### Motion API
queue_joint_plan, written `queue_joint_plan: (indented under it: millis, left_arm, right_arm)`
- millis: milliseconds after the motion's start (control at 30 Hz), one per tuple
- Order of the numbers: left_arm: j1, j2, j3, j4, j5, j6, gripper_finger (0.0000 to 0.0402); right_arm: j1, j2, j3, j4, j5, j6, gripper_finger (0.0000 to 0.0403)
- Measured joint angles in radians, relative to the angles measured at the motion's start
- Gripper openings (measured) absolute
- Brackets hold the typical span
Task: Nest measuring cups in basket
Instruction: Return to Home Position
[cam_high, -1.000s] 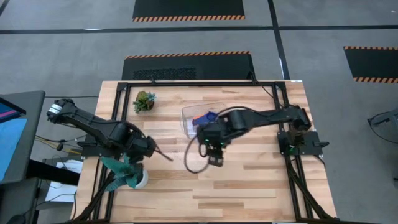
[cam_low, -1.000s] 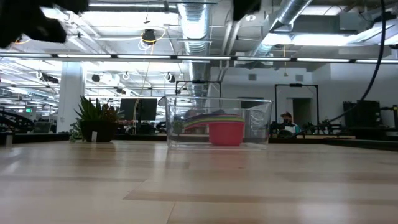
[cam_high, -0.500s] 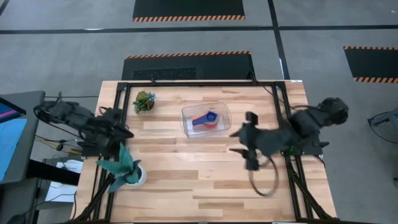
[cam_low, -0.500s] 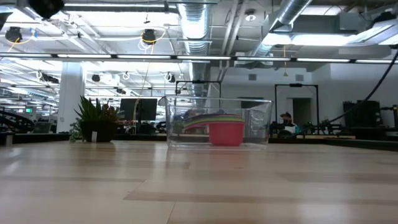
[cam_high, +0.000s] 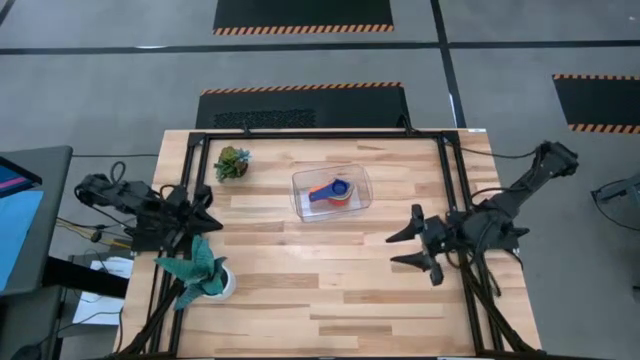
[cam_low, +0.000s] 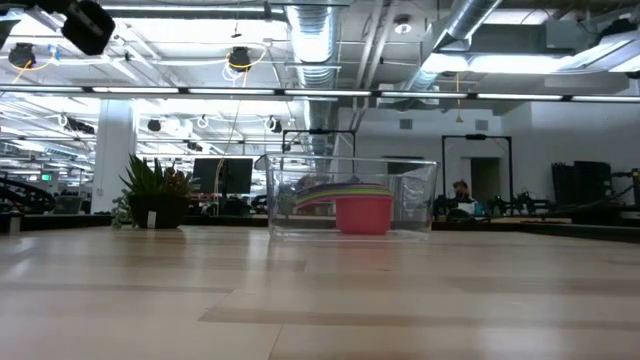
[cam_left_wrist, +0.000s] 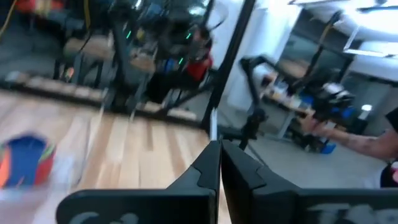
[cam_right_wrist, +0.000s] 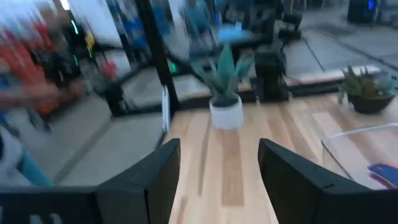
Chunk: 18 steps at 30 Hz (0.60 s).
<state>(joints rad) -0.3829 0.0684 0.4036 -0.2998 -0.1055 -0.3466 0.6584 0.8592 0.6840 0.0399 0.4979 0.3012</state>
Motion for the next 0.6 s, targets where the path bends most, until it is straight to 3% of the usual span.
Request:
queue_joint_plan:
  millis: [167,400,600]
  left_arm:
    - [0.011,-0.004,-0.125,0.207,0.023,0.02,0.0]
    - [0.065,-0.005,-0.298,0.533,0.04,0.005,0.0]
    - [0.143,-0.003,-0.392,0.703,0.031,-0.014,0.0]
  right_arm:
    - [0.001,-0.144,-0.252,0.289,-0.027,-0.03,0.0238]
    - [0.0,-0.257,-0.37,0.316,-0.026,-0.065,0.0238]
    - [-0.012,-0.337,-0.447,0.315,-0.025,-0.07,0.0238]
